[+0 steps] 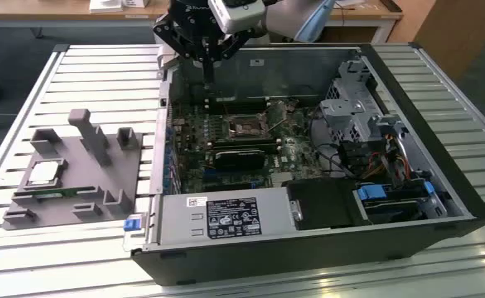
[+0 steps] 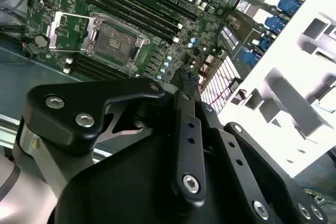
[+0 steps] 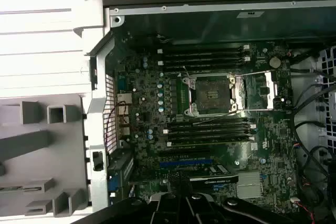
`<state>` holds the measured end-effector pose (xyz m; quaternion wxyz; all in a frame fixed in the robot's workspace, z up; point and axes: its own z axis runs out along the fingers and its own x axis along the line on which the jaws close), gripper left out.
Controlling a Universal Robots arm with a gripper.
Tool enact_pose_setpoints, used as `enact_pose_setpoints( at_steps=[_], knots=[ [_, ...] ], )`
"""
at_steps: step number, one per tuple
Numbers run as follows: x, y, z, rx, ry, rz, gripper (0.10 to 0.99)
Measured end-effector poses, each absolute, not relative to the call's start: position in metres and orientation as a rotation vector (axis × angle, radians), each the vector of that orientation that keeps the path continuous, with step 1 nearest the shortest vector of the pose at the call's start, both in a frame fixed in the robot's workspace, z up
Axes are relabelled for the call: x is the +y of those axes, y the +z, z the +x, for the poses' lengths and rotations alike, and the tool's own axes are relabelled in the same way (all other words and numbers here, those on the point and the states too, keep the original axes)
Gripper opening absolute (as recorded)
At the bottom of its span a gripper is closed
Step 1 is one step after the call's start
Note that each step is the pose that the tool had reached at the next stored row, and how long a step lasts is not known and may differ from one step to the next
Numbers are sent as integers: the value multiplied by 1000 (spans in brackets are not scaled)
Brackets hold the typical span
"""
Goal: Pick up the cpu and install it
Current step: 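Reach for the cpu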
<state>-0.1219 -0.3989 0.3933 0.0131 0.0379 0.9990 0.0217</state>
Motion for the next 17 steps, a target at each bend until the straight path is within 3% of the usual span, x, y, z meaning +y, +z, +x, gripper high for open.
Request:
enact_pose_setpoints(
  at_steps=[17],
  knots=[
    [-399,393,-139,3113,68,118,106]
  ],
)
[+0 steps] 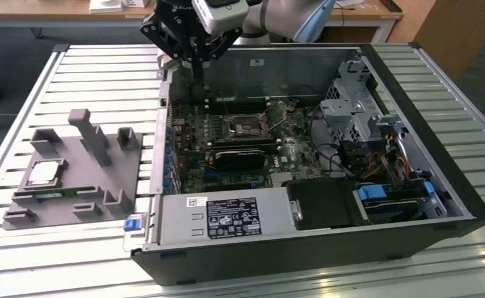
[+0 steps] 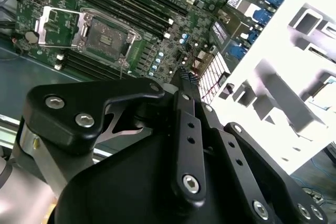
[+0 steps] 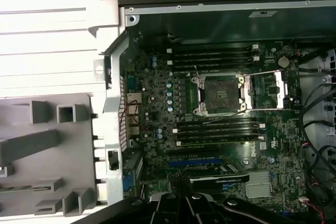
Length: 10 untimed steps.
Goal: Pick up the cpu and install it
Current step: 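Reach for the cpu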
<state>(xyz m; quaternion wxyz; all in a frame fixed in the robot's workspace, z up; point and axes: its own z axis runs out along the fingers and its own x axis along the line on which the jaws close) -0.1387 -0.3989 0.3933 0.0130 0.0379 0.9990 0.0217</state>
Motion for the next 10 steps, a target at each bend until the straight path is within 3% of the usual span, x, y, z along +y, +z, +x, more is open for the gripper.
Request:
enact_pose_setpoints(
  at_steps=[10],
  knots=[
    [-399,393,-150,3112,68,118,106]
  ],
)
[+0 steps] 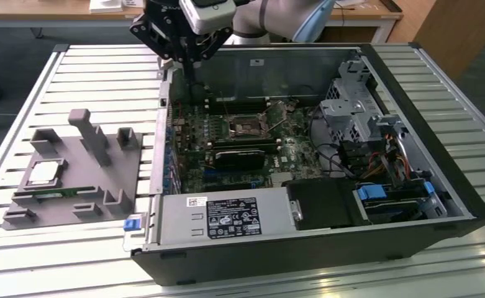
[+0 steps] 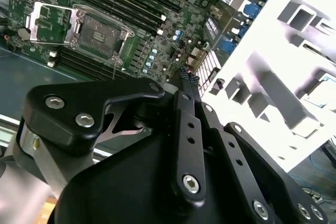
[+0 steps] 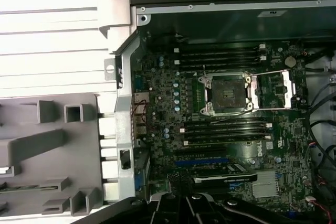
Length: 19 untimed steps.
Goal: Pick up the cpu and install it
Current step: 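Reach for the cpu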
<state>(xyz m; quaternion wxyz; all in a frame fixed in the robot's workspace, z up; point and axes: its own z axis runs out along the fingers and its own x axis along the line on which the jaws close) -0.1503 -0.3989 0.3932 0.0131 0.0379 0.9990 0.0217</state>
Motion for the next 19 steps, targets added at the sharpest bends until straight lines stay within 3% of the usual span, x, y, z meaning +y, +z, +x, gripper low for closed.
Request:
enact_pose_setpoints(
  at_steps=[19],
  knots=[
    [-399,393,-164,3113,68,118,106]
  ],
)
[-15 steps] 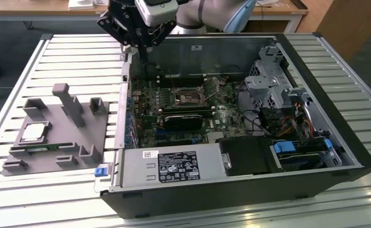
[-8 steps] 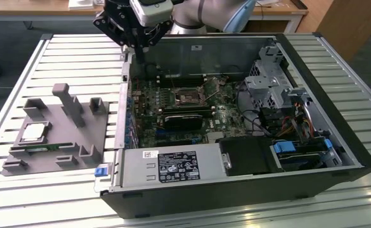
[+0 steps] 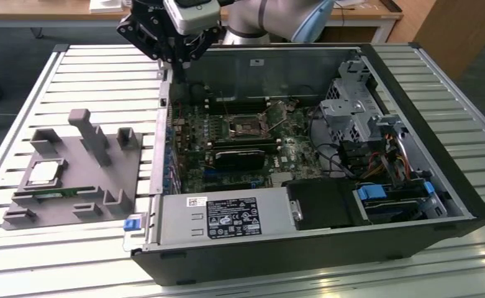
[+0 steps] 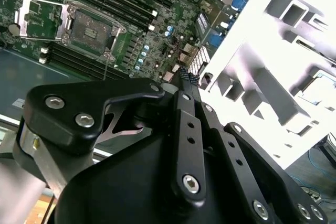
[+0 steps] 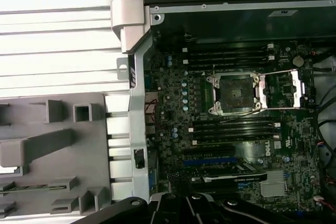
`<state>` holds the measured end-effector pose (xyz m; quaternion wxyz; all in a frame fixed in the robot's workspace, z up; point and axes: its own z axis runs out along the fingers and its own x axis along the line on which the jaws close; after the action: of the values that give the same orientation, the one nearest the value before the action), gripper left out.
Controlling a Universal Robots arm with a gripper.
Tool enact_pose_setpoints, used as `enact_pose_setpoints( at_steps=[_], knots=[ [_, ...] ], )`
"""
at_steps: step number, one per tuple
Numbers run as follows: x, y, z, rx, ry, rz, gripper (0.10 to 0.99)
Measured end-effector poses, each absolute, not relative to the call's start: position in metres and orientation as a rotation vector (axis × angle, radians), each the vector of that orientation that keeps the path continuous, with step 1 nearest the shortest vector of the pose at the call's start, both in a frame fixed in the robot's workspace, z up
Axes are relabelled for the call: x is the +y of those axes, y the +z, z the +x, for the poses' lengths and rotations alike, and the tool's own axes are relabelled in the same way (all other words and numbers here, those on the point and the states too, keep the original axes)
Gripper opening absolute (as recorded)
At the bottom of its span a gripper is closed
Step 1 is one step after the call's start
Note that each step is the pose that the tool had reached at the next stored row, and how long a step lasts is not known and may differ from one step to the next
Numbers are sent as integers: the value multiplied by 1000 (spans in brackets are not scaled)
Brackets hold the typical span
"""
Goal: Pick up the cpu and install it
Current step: 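Reach for the cpu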
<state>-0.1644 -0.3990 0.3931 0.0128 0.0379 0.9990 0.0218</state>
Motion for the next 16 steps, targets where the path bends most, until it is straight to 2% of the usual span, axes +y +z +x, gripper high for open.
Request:
enact_pose_setpoints(
  at_steps=[16],
  knots=[
    [-399,393,-175,3113,68,118,106]
  ],
)
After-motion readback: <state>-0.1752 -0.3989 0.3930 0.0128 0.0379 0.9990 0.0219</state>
